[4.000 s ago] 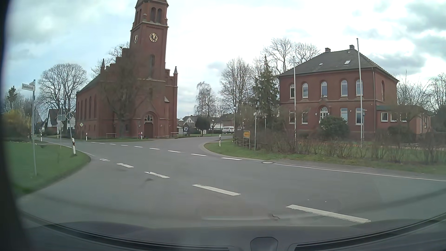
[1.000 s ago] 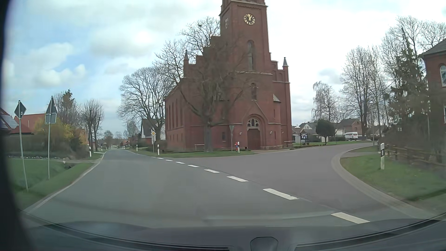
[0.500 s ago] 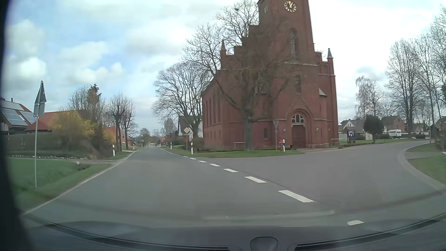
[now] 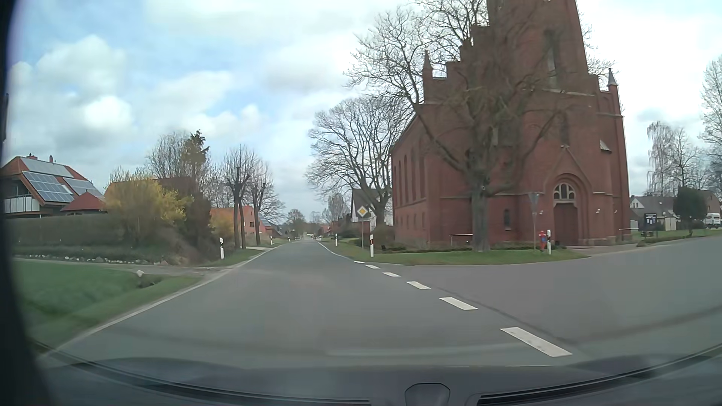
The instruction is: Follow the waypoints while adhering to traffic rules and regulations
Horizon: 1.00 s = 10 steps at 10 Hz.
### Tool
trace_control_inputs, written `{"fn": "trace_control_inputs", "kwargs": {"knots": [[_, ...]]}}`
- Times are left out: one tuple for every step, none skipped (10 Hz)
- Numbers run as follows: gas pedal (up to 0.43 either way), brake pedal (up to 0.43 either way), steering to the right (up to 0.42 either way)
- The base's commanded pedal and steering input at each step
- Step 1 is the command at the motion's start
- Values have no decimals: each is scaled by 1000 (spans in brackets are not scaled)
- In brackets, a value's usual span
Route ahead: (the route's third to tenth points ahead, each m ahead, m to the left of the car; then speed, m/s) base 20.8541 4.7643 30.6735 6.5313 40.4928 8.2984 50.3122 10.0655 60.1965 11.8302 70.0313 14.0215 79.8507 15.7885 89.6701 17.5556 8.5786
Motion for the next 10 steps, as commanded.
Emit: {"fn": "trace_control_inputs", "kwargs": {"knots": [[370, 0, -130], [370, 0, -122], [358, 0, -115], [350, 0, -106], [350, 0, -96], [350, 0, -88], [350, 0, -74], [339, 0, -58], [339, 0, -43], [339, 0, -30]]}}
